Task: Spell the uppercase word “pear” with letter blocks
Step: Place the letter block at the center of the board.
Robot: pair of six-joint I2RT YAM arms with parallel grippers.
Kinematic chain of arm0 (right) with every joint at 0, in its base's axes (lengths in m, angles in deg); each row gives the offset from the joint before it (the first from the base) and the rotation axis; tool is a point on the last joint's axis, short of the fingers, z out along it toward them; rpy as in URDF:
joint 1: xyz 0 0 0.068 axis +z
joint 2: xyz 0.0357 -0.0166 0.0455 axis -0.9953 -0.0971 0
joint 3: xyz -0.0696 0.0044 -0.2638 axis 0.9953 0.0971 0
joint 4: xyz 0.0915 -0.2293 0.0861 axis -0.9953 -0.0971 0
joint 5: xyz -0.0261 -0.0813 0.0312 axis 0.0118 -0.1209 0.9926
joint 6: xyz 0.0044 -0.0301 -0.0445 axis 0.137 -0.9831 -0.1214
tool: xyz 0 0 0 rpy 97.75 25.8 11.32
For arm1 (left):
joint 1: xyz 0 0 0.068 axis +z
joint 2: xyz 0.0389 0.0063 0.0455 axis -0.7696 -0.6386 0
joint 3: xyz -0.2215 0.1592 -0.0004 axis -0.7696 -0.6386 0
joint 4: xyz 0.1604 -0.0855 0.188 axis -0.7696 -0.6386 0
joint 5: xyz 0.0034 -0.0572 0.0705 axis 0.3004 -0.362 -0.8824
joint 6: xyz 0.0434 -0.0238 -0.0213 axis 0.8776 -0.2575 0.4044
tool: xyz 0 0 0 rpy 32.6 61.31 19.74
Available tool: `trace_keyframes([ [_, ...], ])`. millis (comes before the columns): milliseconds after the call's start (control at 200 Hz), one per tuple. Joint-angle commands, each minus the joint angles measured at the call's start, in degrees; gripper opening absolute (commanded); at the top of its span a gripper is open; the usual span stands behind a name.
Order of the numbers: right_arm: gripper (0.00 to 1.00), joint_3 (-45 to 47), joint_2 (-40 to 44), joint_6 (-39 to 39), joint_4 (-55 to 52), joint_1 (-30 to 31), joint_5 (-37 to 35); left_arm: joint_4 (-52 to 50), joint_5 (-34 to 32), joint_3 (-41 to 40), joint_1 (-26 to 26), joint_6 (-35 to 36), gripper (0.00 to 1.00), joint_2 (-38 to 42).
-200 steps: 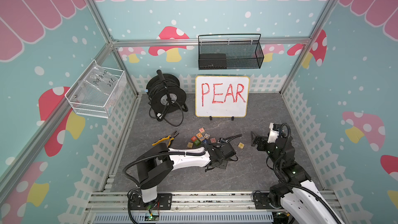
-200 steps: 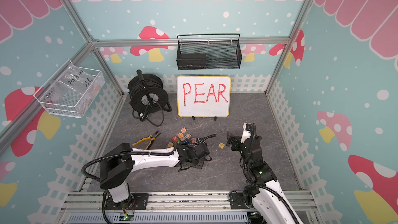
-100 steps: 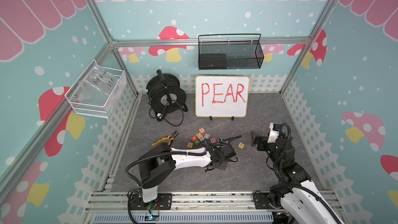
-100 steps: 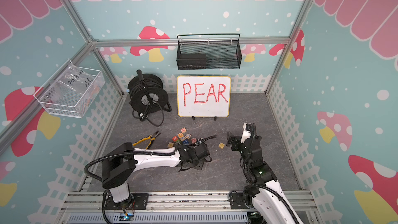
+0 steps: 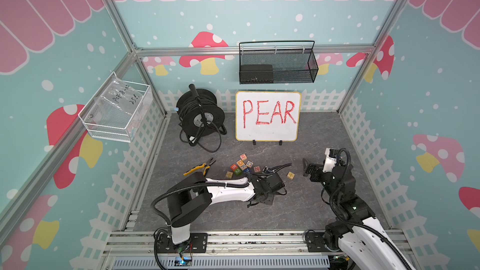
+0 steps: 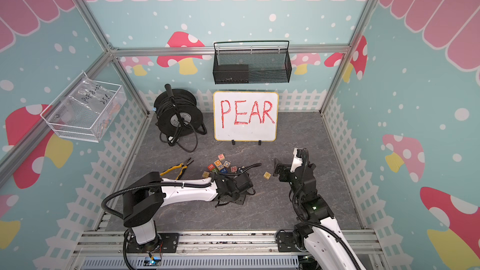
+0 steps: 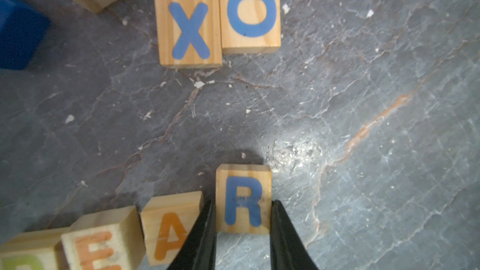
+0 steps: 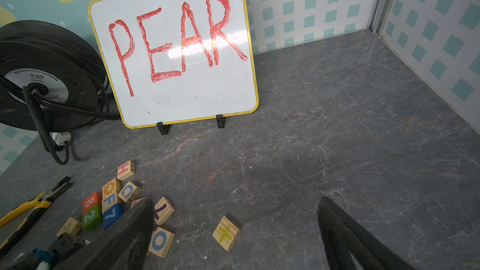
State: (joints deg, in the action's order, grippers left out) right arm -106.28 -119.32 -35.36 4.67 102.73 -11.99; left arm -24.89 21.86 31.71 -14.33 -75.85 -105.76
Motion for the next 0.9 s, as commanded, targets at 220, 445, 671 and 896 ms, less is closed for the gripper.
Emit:
trace_keyframes([
  [220,0.99,-0.4,0.4,-0.5,0.2,-0.1,-1.2,-1.7,1.8,-0.6,-0.7,-1.8,0.3,-0.5],
  [445,0.99,-0.3,0.2,-0.5,0.2,-0.1,-1.4,-1.8,2.3,-1.0,-0.9,-2.3,0.31,-0.6],
  [671,0.99,-0.2,0.3,-0.5,0.1,-0.1,-1.6,-1.9,2.4,-0.9,-0.9,-2.2,0.33,-0.8],
  [896,0.99,-0.3,0.3,-0.5,0.0,-0.1,-1.6,-2.0,2.8,-0.5,-0.9,-2.0,0.36,-1.3],
])
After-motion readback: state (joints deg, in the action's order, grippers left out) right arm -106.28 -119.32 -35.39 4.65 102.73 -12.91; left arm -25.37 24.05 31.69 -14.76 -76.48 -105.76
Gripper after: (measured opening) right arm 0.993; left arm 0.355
